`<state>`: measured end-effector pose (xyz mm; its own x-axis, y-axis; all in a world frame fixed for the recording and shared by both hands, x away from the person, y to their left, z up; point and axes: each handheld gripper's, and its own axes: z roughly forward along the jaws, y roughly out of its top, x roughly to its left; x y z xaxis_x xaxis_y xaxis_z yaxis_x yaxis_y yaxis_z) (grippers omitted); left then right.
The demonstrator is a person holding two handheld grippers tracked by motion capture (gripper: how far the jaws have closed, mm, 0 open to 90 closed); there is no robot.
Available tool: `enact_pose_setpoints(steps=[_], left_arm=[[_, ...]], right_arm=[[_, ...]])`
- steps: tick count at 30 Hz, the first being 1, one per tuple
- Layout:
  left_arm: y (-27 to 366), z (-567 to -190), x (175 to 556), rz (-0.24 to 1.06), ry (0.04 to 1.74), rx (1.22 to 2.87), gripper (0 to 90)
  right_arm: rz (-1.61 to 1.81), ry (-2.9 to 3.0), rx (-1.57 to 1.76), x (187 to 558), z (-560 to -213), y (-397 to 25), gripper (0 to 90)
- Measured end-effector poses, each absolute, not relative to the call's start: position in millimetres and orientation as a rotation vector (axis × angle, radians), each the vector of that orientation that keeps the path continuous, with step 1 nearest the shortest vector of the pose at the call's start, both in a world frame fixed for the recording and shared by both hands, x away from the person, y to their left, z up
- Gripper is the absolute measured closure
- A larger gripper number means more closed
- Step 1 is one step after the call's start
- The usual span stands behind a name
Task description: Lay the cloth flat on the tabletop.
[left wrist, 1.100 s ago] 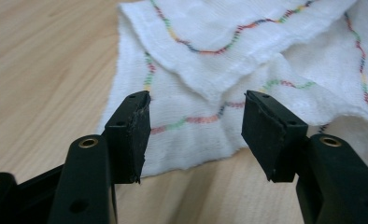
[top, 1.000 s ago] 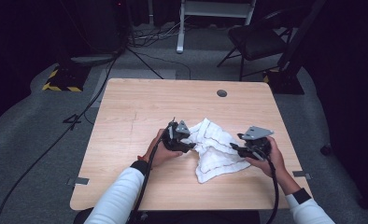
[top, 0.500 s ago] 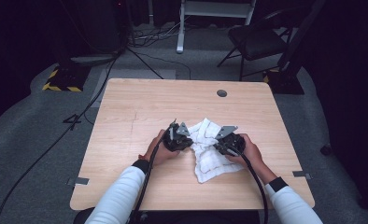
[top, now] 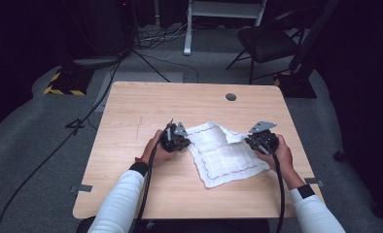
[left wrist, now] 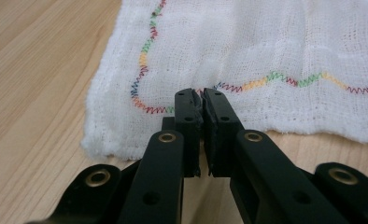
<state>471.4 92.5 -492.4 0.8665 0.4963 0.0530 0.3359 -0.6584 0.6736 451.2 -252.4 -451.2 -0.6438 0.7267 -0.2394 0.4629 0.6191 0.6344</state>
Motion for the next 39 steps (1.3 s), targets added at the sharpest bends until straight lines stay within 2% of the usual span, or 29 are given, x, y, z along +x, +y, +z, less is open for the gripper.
enact_pose_setpoints(steps=[6,9,12,16,18,21,29,31,39], left_arm=[[99,-492,472,0.315,0.611,2.350,83.1],[103,-492,473,0.311,0.660,2.326,68.2],[105,-490,474,0.349,0.731,2.295,49.2],[102,-486,481,0.336,0.841,2.223,36.2],[101,-485,485,0.360,0.887,2.205,31.2],[101,-487,489,0.359,0.919,2.196,27.4],[107,-493,497,0.354,0.979,2.197,24.4],[107,-494,498,0.332,0.981,2.183,24.1],[100,-499,500,0.323,0.953,2.217,25.0]], right_arm=[[0.766,2.399,1.064,464,-463,-275,79.3],[0.760,2.392,1.069,465,-464,-278,69.5],[0.801,2.385,1.035,464,-461,-278,61.0],[0.791,2.377,0.969,467,-456,-270,54.5],[0.815,2.387,0.995,472,-453,-268,54.1],[0.829,2.353,1.009,487,-448,-267,53.1],[0.859,2.338,1.126,537,-445,-266,51.5],[0.854,2.324,1.115,543,-449,-263,52.7],[0.796,2.392,1.193,564,-471,-250,47.9]])
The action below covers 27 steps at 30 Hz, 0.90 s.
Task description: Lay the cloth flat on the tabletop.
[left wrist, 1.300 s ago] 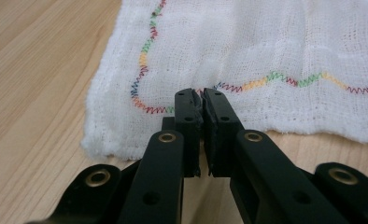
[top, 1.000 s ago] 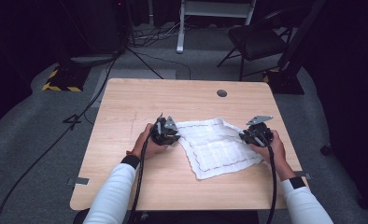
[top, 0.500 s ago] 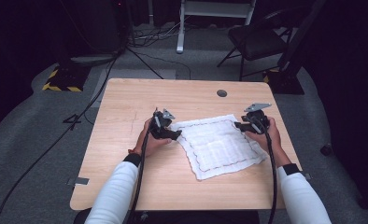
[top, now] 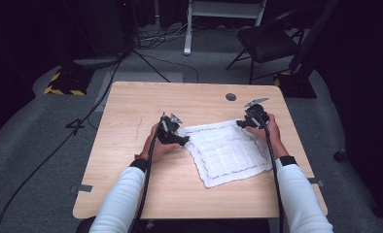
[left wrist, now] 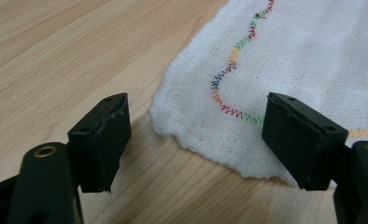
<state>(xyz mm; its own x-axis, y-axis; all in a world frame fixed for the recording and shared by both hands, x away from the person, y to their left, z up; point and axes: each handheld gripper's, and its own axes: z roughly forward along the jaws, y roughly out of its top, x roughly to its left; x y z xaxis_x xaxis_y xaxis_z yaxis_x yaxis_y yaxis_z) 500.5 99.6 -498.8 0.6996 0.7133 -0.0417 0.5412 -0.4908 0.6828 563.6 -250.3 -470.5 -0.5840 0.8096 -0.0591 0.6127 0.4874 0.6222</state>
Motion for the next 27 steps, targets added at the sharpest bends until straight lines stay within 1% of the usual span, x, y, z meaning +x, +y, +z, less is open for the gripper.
enact_pose_setpoints(steps=[4,6,7,10,14,16,17,19,22,27], left_arm=[[98,-500,501,0.324,0.944,2.212,24.4],[97,-500,501,0.326,0.943,2.215,24.4],[97,-500,501,0.321,0.939,2.215,24.9],[96,-497,500,0.296,0.896,2.226,40.2],[97,-496,501,0.268,0.874,2.221,63.9],[99,-497,502,0.262,0.871,2.213,73.6],[101,-497,502,0.270,0.862,2.214,76.6],[103,-495,501,0.299,0.851,2.216,79.6],[108,-487,499,0.323,0.829,2.183,80.8],[117,-455,488,0.397,0.760,2.111,81.2]], right_arm=[[0.755,2.411,1.225,570,-480,-247,46.9],[0.763,2.410,1.233,571,-481,-246,47.9],[0.765,2.410,1.235,571,-481,-247,50.3],[0.815,2.446,1.249,570,-481,-249,63.7],[0.803,2.455,1.209,568,-478,-244,83.6],[0.849,2.442,1.218,566,-474,-245,85.6],[0.872,2.435,1.217,564,-471,-246,85.8],[0.912,2.426,1.203,561,-463,-249,86.0],[0.965,2.412,1.168,553,-449,-253,86.1],[1.061,2.370,1.094,535,-420,-257,86.2]])
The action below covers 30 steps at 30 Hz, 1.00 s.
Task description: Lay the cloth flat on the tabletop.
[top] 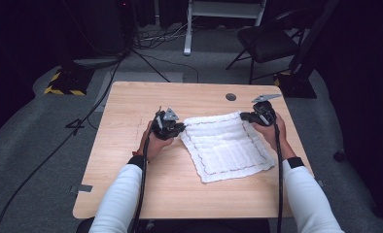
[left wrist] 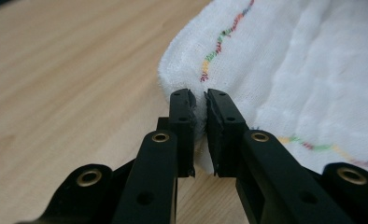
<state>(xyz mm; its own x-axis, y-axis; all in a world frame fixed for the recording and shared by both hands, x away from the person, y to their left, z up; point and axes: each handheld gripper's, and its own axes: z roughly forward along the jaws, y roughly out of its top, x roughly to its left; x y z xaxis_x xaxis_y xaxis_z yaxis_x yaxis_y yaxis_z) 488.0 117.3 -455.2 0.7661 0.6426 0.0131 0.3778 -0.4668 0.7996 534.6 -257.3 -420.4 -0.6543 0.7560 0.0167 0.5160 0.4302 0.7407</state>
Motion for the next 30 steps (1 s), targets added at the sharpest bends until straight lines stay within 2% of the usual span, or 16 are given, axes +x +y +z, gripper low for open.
enact_pose_setpoints(steps=[5,11,18,30], left_arm=[[127,-420,472,0.438,0.707,2.035,81.2],[138,-384,451,0.474,0.646,2.024,81.3],[144,-359,424,0.479,0.561,2.021,81.3],[147,-322,372,0.522,0.409,2.052,81.4]], right_arm=[[1.153,2.290,1.018,510,-390,-263,86.8],[1.215,2.256,0.948,486,-367,-266,87.1],[1.273,2.241,0.866,452,-346,-267,87.2],[1.364,2.178,0.730,374,-313,-272,87.2]])
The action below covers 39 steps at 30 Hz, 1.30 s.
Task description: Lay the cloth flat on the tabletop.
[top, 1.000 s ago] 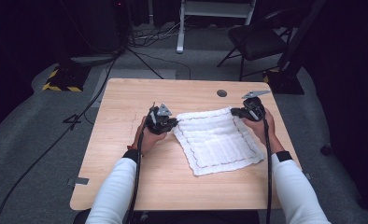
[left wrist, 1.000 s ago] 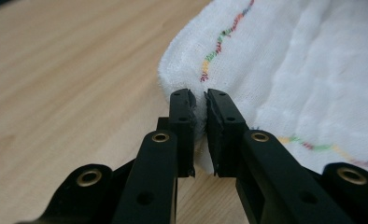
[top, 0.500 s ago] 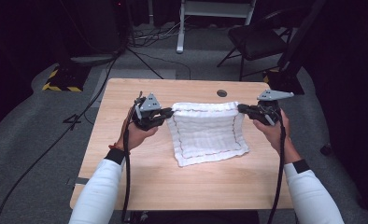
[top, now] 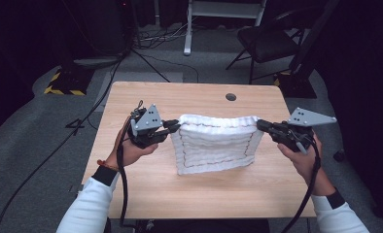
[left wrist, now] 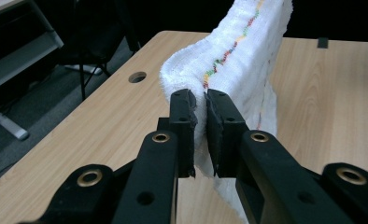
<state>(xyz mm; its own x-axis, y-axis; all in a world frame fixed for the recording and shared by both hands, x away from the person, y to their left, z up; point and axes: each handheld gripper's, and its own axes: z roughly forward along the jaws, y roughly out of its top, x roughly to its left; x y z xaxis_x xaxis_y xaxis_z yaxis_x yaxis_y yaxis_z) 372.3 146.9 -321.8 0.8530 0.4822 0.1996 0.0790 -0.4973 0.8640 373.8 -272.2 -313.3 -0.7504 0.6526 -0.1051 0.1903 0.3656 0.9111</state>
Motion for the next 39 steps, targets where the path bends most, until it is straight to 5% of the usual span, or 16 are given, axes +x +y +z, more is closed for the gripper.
enact_pose_setpoints(steps=[14,39], left_arm=[[145,-316,353,0.524,0.379,2.070,81.2],[101,-412,488,0.560,0.686,2.203,80.5]], right_arm=[[1.400,2.174,0.634,328,-306,-269,87.2],[1.072,2.223,0.895,495,-390,-251,87.2]])
